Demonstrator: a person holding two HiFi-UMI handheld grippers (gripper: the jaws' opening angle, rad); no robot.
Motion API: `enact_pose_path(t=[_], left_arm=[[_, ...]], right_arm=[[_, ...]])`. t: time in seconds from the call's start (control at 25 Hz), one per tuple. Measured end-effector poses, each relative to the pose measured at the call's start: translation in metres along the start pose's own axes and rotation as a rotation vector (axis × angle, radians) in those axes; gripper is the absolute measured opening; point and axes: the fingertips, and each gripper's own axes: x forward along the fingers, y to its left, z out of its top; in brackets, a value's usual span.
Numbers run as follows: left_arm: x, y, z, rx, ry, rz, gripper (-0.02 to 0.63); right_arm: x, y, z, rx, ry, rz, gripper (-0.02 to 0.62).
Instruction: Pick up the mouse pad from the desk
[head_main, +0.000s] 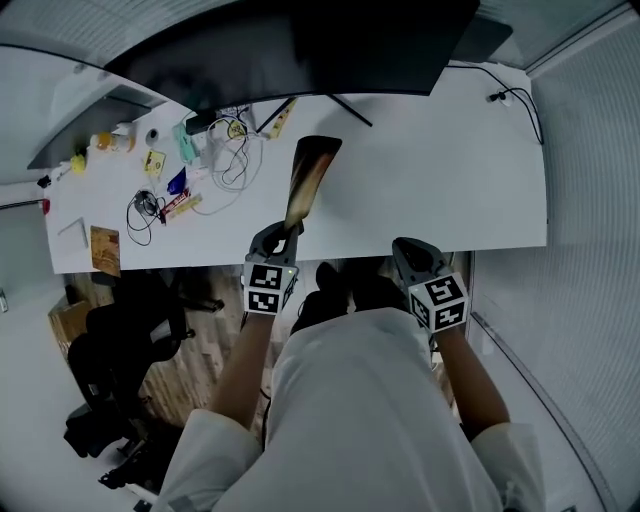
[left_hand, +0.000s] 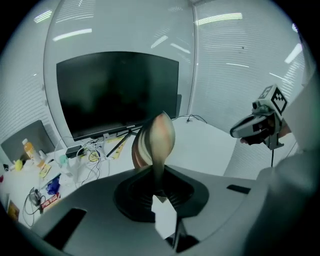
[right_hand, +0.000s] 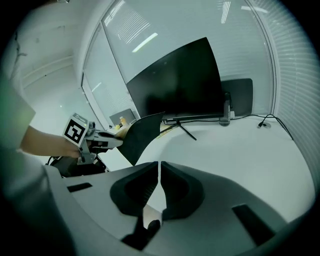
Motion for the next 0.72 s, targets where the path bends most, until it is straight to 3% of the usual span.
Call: enact_pose_path(t=[0.72], left_arm=[[-0.158, 0.058, 0.009, 0.035, -0.288, 0.069, 0.038]], right_arm=[[-0.038, 0.089, 0.05, -0.118, -0.189, -0.145, 0.037]])
